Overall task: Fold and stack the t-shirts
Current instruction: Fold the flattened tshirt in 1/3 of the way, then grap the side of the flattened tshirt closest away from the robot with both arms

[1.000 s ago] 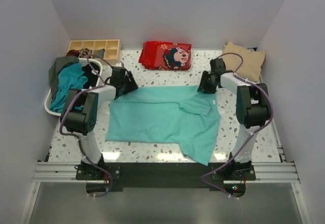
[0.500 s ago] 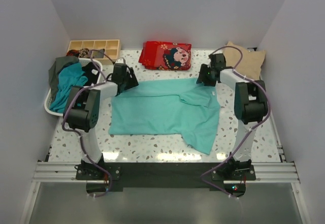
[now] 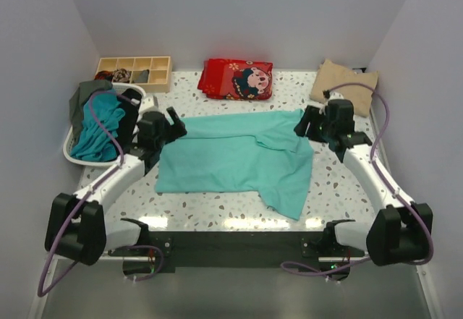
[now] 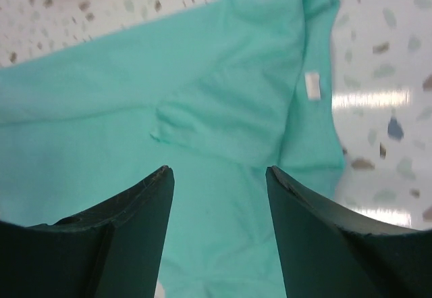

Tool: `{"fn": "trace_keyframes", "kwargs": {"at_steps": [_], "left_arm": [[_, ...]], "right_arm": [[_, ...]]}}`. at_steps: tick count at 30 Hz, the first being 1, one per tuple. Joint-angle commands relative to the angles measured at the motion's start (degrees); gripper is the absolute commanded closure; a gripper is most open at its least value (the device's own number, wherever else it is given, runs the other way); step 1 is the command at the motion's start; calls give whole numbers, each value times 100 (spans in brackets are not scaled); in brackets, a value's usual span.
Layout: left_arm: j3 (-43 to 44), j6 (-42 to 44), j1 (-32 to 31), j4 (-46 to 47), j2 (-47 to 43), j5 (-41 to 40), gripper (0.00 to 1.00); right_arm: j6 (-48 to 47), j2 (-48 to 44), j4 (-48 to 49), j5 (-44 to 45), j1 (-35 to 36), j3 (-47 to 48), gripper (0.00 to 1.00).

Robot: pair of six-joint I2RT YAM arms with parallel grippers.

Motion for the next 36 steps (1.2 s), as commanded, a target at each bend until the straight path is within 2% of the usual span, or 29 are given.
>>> {"fn": "trace_keyframes", "kwargs": {"at_steps": [1, 5, 8, 9, 12, 14, 18, 21, 25, 36], "left_arm": [[-1464, -892, -31, -725, -924, 9, 15], [-2440, -1490, -75, -1337, -2078, -139, 16], [-2644, -1903, -67, -2153, -2861, -631, 16], [-2662, -2165, -67, -2375, -3010, -745, 17], [-2706, -2413, -67, -2877, -3380, -913, 17], [-2610, -2502, -67, -3228, -3372, -1054, 16], [-2478, -2599, -67, -3477, -2969, -1151, 16], [-2425, -2607, -67, -3502, -2450, -1142, 16], [-2416, -2546, -67, -3424, -1984, -1063, 16], [-2653, -2432, -67, -3169, -2291, -660, 15]], "right_arm": [[528, -1056, -789, -112, 20, -1131, 39], [730, -2280, -1561, -103, 47, -1939, 40], [949, -2886, -2071, -112, 47, -2300, 40], [1046, -3011, -1943, -208, 125, -2415, 41], [1530, -3074, -2257, 63, 450, -2407, 43], [1775, -3003, -2512, 248, 547, -2459, 43], [2408, -3230, -2399, 203, 802, -2951, 48], [2673, -3494, -2793, 765, 1075, -3119, 46], [2717, -3584, -3198, 978, 1180, -3163, 45], [2717, -3855, -3305, 617, 1207, -3796, 46]]}}
